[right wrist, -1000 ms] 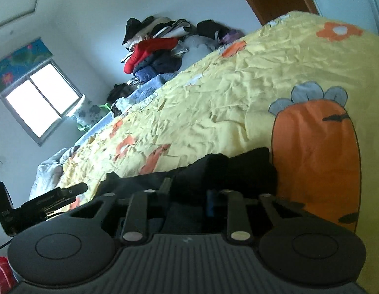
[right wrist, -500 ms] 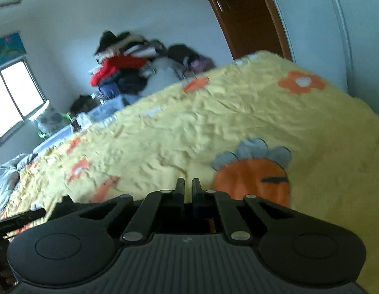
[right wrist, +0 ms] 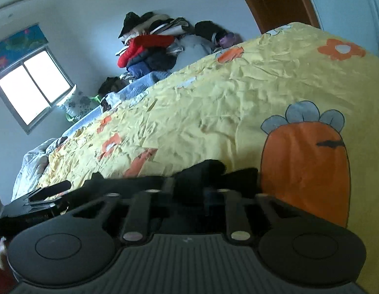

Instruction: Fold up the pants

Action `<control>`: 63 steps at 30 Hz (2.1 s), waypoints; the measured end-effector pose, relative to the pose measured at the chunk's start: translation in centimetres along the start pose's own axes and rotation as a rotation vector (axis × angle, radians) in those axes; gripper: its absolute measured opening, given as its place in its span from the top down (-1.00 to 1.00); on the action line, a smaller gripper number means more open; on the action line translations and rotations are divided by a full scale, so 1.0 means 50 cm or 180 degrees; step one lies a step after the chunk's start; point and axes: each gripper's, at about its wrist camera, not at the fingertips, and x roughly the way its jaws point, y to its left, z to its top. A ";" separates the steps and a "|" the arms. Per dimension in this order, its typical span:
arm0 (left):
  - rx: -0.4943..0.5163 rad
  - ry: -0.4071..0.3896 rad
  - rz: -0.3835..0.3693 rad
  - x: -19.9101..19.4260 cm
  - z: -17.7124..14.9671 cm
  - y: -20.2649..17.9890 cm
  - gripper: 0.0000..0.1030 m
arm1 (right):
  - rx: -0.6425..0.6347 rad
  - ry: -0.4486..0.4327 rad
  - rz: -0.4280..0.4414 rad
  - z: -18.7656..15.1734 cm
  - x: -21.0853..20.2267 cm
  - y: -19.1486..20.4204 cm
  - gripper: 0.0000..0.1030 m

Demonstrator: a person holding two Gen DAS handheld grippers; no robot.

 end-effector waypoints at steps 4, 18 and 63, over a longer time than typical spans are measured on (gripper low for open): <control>0.0098 0.0184 0.0009 0.038 0.000 -0.010 -0.97 | -0.0233 -0.0069 -0.0310 0.010 0.000 0.010 0.80; 0.0163 0.0427 -0.0522 -0.017 -0.045 -0.006 -0.99 | -0.1028 0.0159 -0.0296 -0.080 -0.084 0.119 0.17; -0.0720 0.0507 -0.1130 -0.011 -0.096 0.078 -0.58 | -0.0003 0.0312 0.0278 -0.076 -0.052 -0.014 0.14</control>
